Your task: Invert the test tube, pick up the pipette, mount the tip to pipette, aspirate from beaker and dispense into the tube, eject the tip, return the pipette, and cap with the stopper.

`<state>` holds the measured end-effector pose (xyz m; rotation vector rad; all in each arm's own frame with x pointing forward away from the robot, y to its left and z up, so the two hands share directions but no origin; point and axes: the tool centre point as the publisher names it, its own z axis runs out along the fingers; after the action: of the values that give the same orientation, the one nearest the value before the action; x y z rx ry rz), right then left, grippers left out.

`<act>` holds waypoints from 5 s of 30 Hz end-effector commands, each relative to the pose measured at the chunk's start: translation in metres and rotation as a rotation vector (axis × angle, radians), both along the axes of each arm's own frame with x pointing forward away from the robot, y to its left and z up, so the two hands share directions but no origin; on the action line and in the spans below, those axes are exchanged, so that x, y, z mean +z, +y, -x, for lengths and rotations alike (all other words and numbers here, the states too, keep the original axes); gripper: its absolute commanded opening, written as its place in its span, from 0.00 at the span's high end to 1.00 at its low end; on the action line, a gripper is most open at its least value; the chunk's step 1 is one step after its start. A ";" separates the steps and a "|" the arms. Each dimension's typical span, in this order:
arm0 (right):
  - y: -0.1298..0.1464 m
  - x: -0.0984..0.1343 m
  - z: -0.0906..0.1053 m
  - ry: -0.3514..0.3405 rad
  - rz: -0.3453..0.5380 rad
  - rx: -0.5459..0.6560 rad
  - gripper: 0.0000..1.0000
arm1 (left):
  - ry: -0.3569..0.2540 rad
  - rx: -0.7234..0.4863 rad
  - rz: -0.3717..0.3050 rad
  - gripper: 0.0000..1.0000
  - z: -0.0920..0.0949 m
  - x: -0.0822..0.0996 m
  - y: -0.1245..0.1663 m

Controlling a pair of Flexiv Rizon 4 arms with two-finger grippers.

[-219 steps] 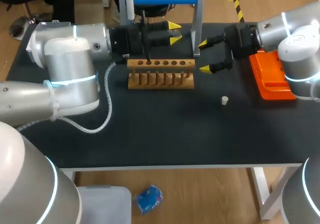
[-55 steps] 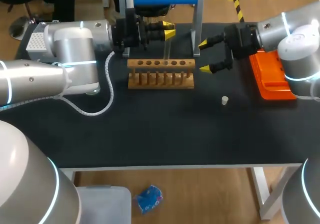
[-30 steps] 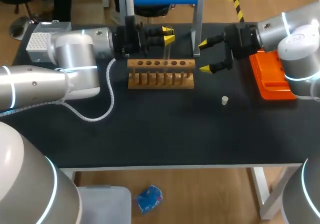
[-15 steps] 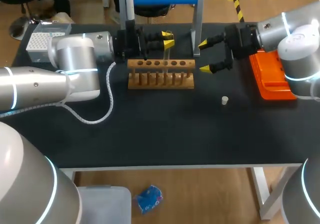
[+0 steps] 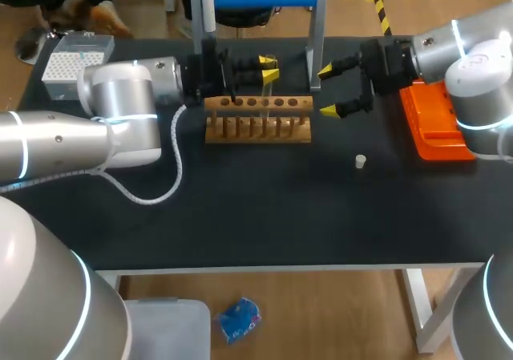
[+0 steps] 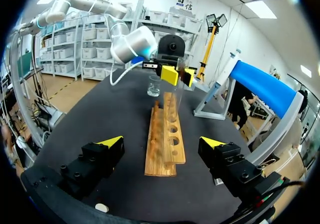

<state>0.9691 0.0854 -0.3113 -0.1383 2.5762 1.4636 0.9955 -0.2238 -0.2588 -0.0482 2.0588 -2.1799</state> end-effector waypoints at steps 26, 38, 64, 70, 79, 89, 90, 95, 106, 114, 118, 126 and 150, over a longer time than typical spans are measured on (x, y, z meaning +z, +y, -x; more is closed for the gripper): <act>0.000 0.000 0.000 0.000 0.001 0.000 0.00 | 0.062 0.035 -0.109 0.00 0.000 0.008 0.009; 0.000 0.000 0.000 0.000 0.001 0.000 0.00 | 0.049 0.041 -0.434 0.00 0.012 0.062 0.053; 0.000 0.000 0.000 0.000 0.001 0.000 0.00 | 0.136 0.342 -0.501 0.00 0.020 0.062 0.201; 0.000 0.000 0.000 0.000 0.001 0.000 0.00 | 0.170 0.508 -0.502 0.00 0.024 0.069 0.252; 0.000 0.000 0.000 0.000 0.001 0.000 0.00 | 0.170 0.508 -0.502 0.00 0.024 0.069 0.252; 0.000 0.000 0.000 0.000 0.001 0.000 0.00 | 0.236 0.785 -0.540 0.00 0.017 0.042 0.346; 0.000 0.000 0.000 0.000 0.001 0.000 0.00 | 0.241 0.831 -0.552 0.00 0.017 0.040 0.361; 0.000 0.000 0.000 0.000 0.001 0.000 0.00 | 0.296 0.960 -0.591 0.00 0.013 0.030 0.404; 0.000 0.000 0.000 0.000 0.001 0.000 0.00 | 0.327 0.960 -0.613 0.00 0.011 0.024 0.406; 0.000 0.000 0.000 0.000 0.001 0.000 0.00 | 0.351 0.974 -0.605 0.00 -0.008 0.012 0.410; 0.000 0.000 0.000 0.000 0.001 0.000 0.00 | 0.450 1.034 -0.600 0.00 -0.038 -0.002 0.420; 0.000 0.000 0.000 0.000 0.001 0.000 0.00 | 0.524 1.107 -0.602 0.00 -0.088 -0.019 0.427; 0.000 0.000 0.000 0.000 0.001 0.000 0.00 | 0.633 1.255 -0.562 0.00 -0.121 -0.053 0.436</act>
<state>0.9692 0.0854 -0.3114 -0.1376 2.5761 1.4630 1.1115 0.2158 -0.3036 -1.5689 1.9228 -0.8377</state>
